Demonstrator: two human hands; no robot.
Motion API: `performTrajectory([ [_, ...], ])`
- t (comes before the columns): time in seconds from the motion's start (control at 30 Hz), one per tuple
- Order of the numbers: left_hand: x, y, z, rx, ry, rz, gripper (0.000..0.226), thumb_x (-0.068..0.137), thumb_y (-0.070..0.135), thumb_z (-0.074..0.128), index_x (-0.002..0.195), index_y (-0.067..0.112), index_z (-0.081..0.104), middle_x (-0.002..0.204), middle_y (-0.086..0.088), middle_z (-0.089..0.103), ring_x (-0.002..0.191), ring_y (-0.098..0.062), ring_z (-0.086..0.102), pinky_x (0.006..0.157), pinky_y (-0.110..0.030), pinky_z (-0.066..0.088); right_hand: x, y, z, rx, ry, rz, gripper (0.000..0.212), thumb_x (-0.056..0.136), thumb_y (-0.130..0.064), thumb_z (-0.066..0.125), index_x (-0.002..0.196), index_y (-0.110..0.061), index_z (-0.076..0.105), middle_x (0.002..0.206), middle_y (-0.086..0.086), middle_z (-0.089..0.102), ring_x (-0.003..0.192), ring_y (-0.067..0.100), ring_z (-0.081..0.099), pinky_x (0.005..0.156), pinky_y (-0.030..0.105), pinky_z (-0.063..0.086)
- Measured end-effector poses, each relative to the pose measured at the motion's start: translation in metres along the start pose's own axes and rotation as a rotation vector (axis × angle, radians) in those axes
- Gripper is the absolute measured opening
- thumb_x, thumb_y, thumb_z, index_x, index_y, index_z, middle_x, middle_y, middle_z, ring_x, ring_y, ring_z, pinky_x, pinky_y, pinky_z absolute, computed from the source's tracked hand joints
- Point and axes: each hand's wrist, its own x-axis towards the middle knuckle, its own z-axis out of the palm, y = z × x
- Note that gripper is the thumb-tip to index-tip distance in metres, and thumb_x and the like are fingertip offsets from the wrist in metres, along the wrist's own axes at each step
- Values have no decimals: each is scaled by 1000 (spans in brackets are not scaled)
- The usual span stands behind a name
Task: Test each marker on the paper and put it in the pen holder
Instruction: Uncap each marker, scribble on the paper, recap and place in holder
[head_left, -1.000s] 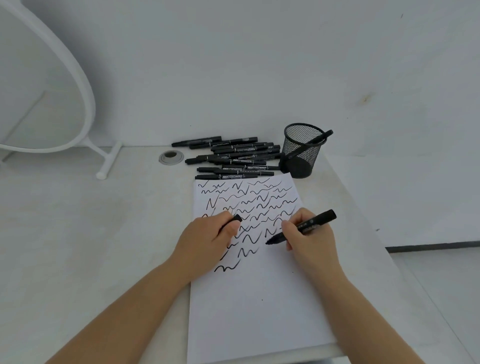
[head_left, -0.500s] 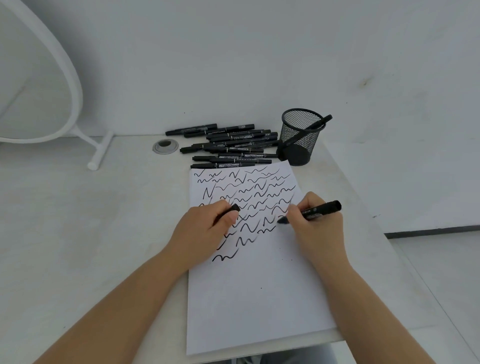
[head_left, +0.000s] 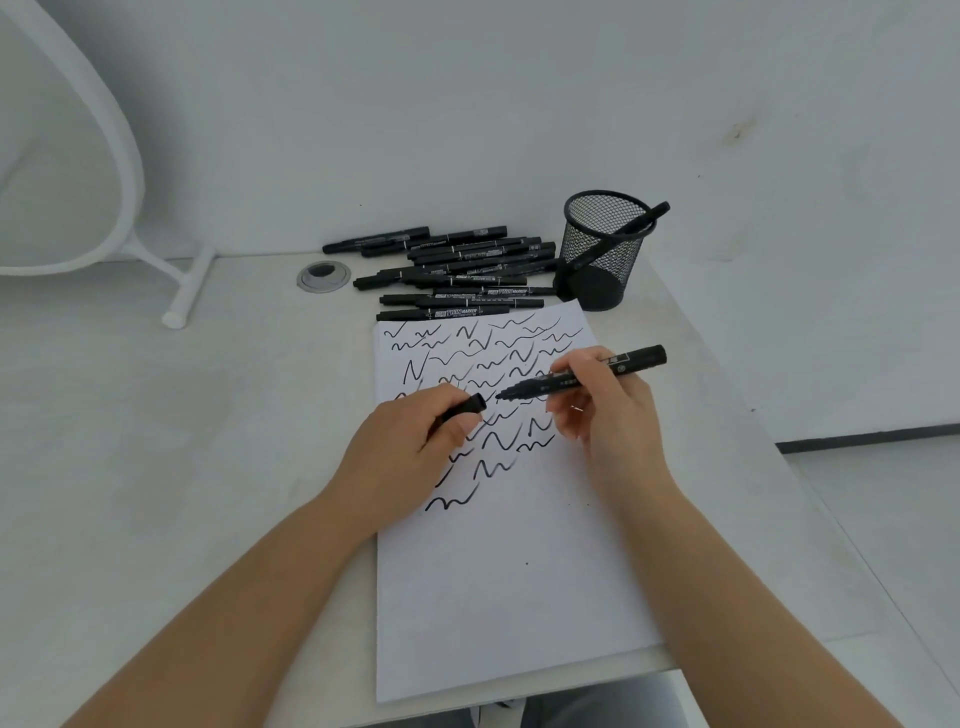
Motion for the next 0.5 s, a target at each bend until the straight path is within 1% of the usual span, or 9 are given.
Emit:
performTrajectory([
  [0.07,0,-1,0,-2,-10,8,11,92,29,48,88,24,57,64,11,55,56,-7,44,56,-27,37,-2,2,-1,-31,-7,-15,20,74,-23,53,56,-23,60,48,2,55,42,14,44,39,20,34],
  [0.17,0,0,1,4,-17,23,9,92,29,50,87,29,57,65,14,57,57,-5,46,54,-23,34,-2,3,-2,-57,-18,-44,14,74,-24,54,61,-23,58,50,2,58,44,16,48,41,22,36],
  [0.23,0,1,1,5,-15,34,8,91,29,51,87,33,57,68,13,59,59,-4,46,54,-22,34,-2,4,-3,-78,-21,-48,15,75,-24,54,61,-25,58,50,2,59,45,16,49,42,23,37],
  [0.33,-1,3,1,-4,-16,57,8,92,29,52,88,31,59,67,11,59,58,-5,45,54,-23,35,-3,4,-1,-107,-51,-51,15,76,-23,55,61,-26,57,51,3,61,45,16,50,42,24,39],
  [0.4,-1,3,1,-8,-11,65,9,92,30,52,88,29,59,65,10,58,56,-6,44,53,-23,35,-4,4,0,-121,-83,-48,11,76,-24,55,66,-21,56,52,2,61,45,15,51,42,23,40],
  [0.5,-1,5,0,-19,1,64,17,90,37,46,88,28,60,64,16,56,56,-8,45,51,-18,32,-6,5,1,-153,-114,-41,12,76,-28,58,68,-19,58,53,-1,62,47,14,51,43,23,41],
])
